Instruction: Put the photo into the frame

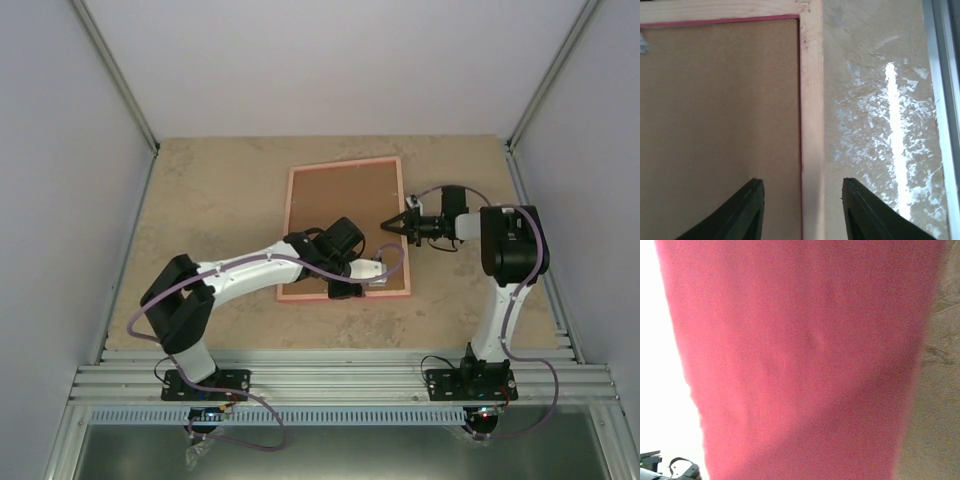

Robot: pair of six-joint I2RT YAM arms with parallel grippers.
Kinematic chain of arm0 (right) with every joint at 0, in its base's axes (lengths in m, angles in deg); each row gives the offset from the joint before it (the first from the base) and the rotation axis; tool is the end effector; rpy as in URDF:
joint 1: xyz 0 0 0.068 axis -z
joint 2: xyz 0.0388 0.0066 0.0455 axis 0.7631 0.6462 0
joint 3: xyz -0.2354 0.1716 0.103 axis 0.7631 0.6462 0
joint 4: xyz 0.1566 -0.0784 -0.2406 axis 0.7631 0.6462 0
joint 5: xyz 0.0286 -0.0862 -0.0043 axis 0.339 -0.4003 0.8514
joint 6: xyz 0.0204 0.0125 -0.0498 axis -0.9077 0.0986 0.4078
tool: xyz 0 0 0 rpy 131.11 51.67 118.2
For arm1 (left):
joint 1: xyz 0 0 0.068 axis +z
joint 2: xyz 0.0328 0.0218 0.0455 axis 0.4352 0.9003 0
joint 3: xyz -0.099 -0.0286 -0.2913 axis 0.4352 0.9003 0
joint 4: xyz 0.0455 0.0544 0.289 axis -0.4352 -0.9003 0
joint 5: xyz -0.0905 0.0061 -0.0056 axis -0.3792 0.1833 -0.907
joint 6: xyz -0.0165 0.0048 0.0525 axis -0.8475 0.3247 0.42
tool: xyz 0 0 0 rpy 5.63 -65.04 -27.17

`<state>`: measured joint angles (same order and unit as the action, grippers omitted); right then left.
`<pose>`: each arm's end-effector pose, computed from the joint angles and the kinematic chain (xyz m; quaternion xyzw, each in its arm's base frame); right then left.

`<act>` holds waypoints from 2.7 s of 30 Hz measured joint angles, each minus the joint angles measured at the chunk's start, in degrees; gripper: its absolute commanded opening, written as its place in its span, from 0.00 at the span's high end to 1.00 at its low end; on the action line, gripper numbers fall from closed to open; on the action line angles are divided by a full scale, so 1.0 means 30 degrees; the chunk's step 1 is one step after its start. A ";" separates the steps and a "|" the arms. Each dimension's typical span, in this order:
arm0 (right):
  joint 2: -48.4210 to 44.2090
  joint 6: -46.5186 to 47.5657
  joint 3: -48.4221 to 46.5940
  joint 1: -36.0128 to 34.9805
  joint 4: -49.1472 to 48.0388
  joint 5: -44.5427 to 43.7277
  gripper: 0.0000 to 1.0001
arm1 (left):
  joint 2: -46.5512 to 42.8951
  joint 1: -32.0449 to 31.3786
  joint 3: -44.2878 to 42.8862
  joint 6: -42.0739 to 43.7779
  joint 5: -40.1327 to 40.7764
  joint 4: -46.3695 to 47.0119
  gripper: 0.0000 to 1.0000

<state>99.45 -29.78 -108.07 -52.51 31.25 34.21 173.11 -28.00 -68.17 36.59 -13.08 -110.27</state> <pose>0.4108 0.0560 0.0932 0.0663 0.7829 0.6180 0.0258 0.2216 -0.3220 0.2255 0.7019 0.6488 -0.1844 0.2291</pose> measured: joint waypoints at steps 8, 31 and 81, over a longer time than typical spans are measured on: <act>-0.2273 0.1749 -0.0678 0.0561 0.4007 -0.1486 0.99 | -0.2892 0.2040 -0.0925 -0.1275 0.0692 -0.1071 0.01; -0.7949 1.8178 -1.4965 -0.0364 1.8221 -1.0856 0.99 | -0.8772 1.6225 -0.0860 -1.0185 0.1341 0.1086 0.00; -1.2109 3.2334 0.8888 -1.6619 -0.4167 -3.1525 0.47 | -0.9209 1.9992 -0.0168 -1.2866 0.1639 0.1931 0.01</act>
<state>63.12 67.22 -81.41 -102.36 18.74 -60.36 145.48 31.97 -68.67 -2.01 -8.17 -104.47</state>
